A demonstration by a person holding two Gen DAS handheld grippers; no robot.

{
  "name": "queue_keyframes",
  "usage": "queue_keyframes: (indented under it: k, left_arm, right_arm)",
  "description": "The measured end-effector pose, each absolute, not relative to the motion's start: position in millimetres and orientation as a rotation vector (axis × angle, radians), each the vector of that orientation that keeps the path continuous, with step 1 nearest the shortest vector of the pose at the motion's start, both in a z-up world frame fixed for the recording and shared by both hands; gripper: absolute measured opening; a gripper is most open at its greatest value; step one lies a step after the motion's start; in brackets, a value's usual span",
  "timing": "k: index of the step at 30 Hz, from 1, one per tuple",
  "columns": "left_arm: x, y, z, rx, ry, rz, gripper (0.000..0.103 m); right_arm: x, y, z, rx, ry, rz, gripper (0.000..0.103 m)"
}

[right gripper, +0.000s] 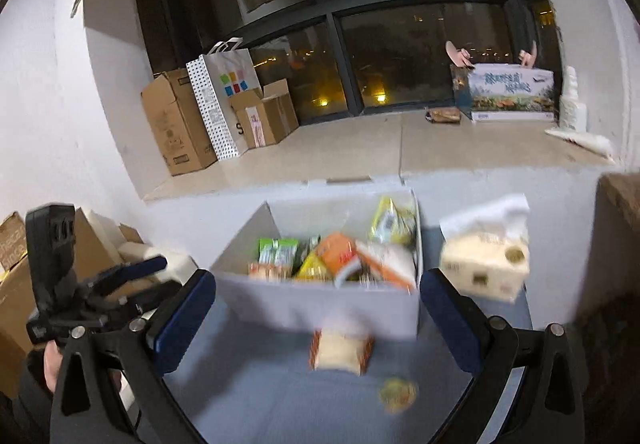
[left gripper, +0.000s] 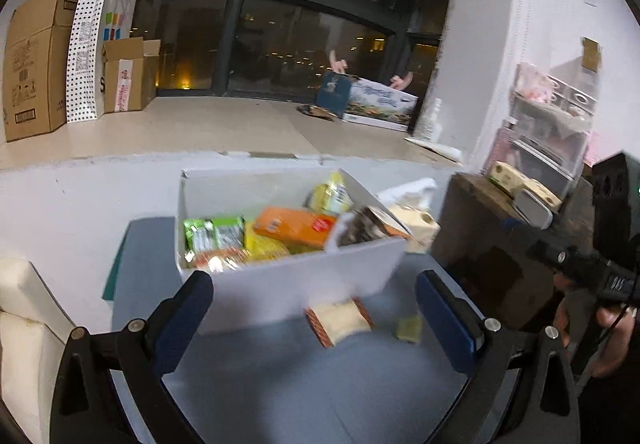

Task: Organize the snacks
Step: 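Return to the table and grasp the last clear jelly cup with the right gripper, then grasp the cream wafer packet with the left gripper while the right holds the jelly cup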

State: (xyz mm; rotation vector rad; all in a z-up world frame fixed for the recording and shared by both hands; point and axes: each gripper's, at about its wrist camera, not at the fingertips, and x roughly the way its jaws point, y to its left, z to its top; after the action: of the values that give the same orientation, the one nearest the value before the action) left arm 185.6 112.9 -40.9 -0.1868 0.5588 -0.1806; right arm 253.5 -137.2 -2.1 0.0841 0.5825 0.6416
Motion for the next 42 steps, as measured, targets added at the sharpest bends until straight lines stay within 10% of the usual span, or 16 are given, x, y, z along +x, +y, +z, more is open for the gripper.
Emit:
queue_keyframes:
  k: [15, 33, 36, 42]
  left_arm:
    - [118, 70, -106, -0.288, 0.667, -0.278, 0.103]
    - [104, 78, -119, -0.275, 0.698, -0.218, 0.103]
    - [106, 82, -124, -0.279, 0.709, -0.206, 0.103]
    - [130, 79, -137, -0.285, 0.765, -0.204, 0.103]
  right_arm:
    - [178, -203, -129, 0.179, 0.758, 0.572, 0.103]
    - [286, -139, -176, -0.062, 0.914, 0.478, 0.103]
    - [302, -132, -183, -0.097, 0.984, 0.451, 0.05]
    - [291, -143, -177, -0.066, 0.955, 0.451, 0.05]
